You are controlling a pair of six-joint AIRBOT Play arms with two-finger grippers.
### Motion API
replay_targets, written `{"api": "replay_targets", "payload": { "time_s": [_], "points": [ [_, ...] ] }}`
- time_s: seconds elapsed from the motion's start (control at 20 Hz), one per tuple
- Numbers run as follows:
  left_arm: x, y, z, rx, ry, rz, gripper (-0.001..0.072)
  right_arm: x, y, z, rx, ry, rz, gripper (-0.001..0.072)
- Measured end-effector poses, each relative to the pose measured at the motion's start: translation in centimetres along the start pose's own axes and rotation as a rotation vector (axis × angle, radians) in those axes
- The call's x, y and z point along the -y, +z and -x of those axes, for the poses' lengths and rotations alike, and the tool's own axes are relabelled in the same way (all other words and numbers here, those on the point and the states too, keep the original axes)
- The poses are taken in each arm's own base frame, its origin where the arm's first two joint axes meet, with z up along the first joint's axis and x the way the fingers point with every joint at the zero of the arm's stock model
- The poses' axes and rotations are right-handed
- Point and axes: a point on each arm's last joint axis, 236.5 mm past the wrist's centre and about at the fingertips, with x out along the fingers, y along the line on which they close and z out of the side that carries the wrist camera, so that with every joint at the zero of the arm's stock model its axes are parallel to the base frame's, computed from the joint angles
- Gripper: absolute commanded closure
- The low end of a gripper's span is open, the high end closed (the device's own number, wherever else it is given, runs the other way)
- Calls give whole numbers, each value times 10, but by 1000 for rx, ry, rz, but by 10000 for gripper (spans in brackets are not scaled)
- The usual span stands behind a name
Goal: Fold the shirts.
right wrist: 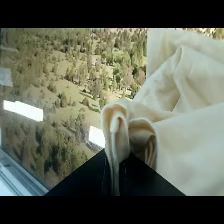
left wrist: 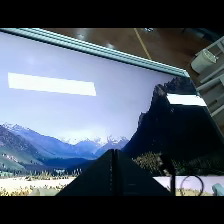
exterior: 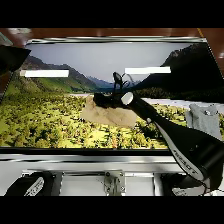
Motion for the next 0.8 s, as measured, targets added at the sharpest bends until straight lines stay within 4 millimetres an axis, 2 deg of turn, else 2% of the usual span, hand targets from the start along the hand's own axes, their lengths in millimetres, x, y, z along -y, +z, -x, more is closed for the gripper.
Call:
{"api": "replay_targets", "payload": {
  "time_s": [0.05, 0.1, 0.2, 0.3, 0.4, 0.5, 0.55, 0.6, 0.65, 0.8],
  "points": [
    [4, -2, 6, -8, -4, -10, 664, 3, -6, -13, -2, 8, -42, 178],
    [9, -5, 10, -19, -11, -17, 664, 3, -9, -21, 4, 16, -74, 145],
    [13, -14, 12, -49, -22, -19, 664, 3, -3, -29, 37, 34, -125, 145],
    [13, -25, 10, -74, -26, -12, 664, 0, 10, -25, 67, 54, -134, 145],
    [9, -40, 5, -106, -26, 3, 664, -3, 31, -7, 88, 72, -97, 145],
    [2, -54, 1, -135, -17, 20, 664, 7, 48, 20, 70, 57, -16, 145],
    [-1, -60, -1, -147, -15, 24, 664, 17, 52, 35, 38, 33, 32, 126],
    [-3, -65, -2, -157, -13, 23, 664, 35, 54, 53, -5, -16, 74, 23],
    [-6, -69, -3, -166, -10, 21, 664, 62, 49, 71, -72, -91, 103, 23],
    [-13, -76, -5, -185, 11, 4, 664, 165, 16, 133, -316, -366, 62, 23]
  ]
}}
